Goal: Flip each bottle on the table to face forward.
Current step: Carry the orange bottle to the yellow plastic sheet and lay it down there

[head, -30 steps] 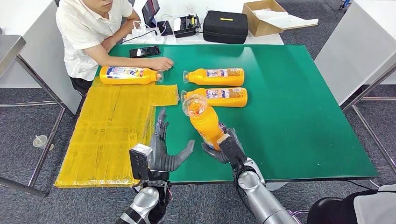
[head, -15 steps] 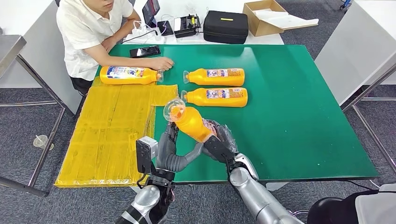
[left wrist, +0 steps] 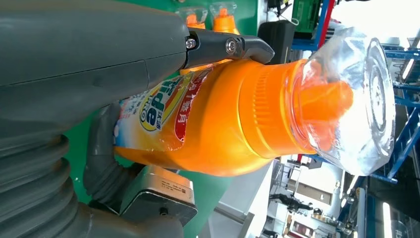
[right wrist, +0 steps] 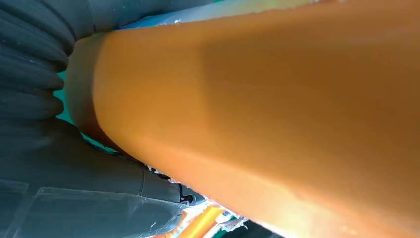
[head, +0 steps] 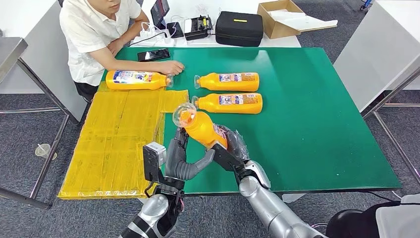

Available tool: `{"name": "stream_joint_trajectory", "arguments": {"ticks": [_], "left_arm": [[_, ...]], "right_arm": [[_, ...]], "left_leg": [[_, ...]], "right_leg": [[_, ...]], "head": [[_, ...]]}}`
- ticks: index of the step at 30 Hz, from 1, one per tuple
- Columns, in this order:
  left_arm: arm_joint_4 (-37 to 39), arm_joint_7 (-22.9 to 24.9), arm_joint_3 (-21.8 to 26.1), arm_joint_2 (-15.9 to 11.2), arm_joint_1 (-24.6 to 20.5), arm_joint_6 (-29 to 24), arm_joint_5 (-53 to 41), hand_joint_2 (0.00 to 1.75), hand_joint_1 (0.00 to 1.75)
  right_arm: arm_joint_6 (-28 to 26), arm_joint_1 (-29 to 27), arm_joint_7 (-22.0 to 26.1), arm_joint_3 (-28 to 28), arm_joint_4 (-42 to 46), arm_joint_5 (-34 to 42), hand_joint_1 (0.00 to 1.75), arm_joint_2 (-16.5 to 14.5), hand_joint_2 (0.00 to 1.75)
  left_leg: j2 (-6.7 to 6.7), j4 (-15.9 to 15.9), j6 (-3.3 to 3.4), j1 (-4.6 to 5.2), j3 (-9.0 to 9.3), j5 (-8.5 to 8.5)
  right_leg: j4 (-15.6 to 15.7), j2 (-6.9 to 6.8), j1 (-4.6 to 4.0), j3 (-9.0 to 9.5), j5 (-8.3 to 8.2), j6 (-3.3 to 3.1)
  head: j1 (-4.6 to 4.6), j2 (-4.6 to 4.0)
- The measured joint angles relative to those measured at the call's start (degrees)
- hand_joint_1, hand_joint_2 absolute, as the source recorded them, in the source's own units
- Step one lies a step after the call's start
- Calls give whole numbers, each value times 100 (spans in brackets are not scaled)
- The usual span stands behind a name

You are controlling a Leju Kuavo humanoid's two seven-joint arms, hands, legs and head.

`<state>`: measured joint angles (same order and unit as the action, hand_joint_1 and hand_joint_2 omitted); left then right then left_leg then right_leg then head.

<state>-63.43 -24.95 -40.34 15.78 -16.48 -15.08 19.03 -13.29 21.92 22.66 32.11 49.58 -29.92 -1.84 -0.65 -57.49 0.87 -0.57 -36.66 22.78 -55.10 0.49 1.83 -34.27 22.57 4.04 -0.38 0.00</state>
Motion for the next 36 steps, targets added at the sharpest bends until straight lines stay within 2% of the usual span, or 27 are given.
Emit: {"name": "stream_joint_trajectory", "arguments": {"ticks": [7, 13, 28, 29, 30, 32, 33, 34, 36], "left_arm": [[-51, -55, 142, 30, 11, -247, 141, 175, 0], [-177, -47, 293, 39, 18, -240, 235, 175, 0], [-307, 51, 510, 42, 28, 12, 481, 175, 2], [-306, 59, 510, 42, 27, 41, 510, 175, 25], [-305, 56, 511, 42, 27, 67, 529, 175, 60], [-305, 27, 509, 42, 26, 98, 533, 175, 142], [-305, 6, 507, 42, 26, 105, 525, 175, 162], [-305, -17, 502, 45, 26, 113, 515, 175, 171], [-306, -56, 493, 55, 23, 136, 501, 175, 175]], "right_arm": [[-492, 96, -156, 191, -88, -513, 175, -48, 175], [-799, 123, -183, 401, -118, -866, 175, -54, 175], [-900, 125, 114, 631, -163, -942, 175, -46, 175], [-854, 125, 149, 646, -167, -881, 175, -47, 175], [-789, 125, 174, 657, -169, -802, 175, -50, 175], [-636, 125, 219, 663, -172, -615, 175, -62, 175], [-551, 125, 249, 661, -175, -509, 175, -69, 175], [-453, 125, 292, 657, -178, -386, 174, -78, 175], [-225, 121, 405, 648, -182, -111, 171, -90, 175]], "left_leg": [[0, 0, 0, 0, 0, 0], [0, 0, 0, -1, 0, 0], [0, 0, 0, 0, 0, 0], [0, 0, 0, 0, 0, 0], [0, 0, 0, 0, 0, 0], [0, 0, 0, 0, 0, 0], [0, 0, 0, 0, 0, 0], [0, 0, 0, 0, 0, 0], [0, 0, 0, 0, 0, 0]], "right_leg": [[0, 0, 0, -1, 0, 0], [0, 0, 0, -2, 0, 0], [0, 0, 0, -2, 1, 0], [0, 0, 0, -2, 1, -1], [0, 0, 0, -2, 1, -1], [0, 0, 0, -2, 1, 0], [0, 0, 0, -3, 0, 0], [0, 0, 0, -3, 0, 0], [0, 0, 0, -2, 0, 0]], "head": [[-1, 0], [-2, 0], [-1, 0], [-1, 0], [-1, 0], [-1, 0], [-1, 0], [-1, 0], [-1, 0]]}}
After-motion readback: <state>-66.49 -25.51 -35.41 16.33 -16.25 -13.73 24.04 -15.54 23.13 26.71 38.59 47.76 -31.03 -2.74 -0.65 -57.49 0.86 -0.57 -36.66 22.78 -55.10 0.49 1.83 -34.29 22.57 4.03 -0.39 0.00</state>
